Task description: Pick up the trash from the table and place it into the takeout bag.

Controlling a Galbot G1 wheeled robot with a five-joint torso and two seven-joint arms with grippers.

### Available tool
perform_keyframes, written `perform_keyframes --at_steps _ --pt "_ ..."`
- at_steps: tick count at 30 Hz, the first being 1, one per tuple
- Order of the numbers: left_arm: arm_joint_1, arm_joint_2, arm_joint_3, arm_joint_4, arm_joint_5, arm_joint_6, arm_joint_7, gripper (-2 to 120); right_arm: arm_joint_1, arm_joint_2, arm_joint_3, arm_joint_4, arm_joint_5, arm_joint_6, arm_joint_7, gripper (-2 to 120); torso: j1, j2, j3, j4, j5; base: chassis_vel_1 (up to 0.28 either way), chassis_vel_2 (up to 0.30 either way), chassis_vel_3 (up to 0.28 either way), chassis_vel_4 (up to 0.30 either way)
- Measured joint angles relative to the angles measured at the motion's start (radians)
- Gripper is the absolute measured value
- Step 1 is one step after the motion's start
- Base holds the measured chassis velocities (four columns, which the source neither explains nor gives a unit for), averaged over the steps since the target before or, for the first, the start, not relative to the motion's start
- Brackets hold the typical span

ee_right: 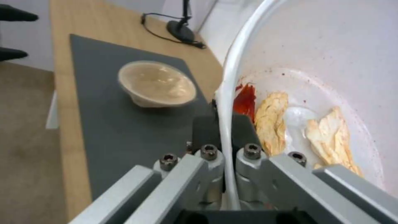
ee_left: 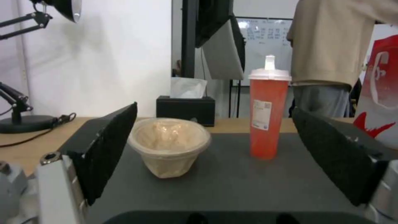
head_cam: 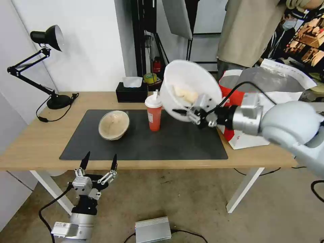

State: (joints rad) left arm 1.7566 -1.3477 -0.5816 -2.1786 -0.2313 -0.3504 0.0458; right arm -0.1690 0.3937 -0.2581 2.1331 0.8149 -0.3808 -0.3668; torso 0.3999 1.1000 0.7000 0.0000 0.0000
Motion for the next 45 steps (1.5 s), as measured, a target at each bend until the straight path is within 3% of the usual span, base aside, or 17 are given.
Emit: perform_keyframes --at_steps 8,18,45 --pt "-0.011 0.012 0.003 -0.006 0.0 0.008 0.0 100 -0.048 -0.041 0.083 -0.01 -0.006 0.013 -0.011 0 0.0 0.0 0.0 0.0001 0.0 0.0 0.0 0.0 0.0" --pt "-0.006 0.017 0.006 -0.007 0.006 0.009 0.001 100 -0.186 -0.07 0.262 -0.055 -0.069 0.043 -0.02 0 0.0 0.0 0.0 0.0 0.0002 0.0 0.0 0.0 0.0" --pt "-0.006 0.01 0.021 -0.014 0.023 0.008 0.003 100 -0.343 -0.095 0.491 -0.187 -0.203 0.09 -0.024 0 0.0 0.0 0.0 0.0 0.0001 0.0 0.0 0.0 0.0"
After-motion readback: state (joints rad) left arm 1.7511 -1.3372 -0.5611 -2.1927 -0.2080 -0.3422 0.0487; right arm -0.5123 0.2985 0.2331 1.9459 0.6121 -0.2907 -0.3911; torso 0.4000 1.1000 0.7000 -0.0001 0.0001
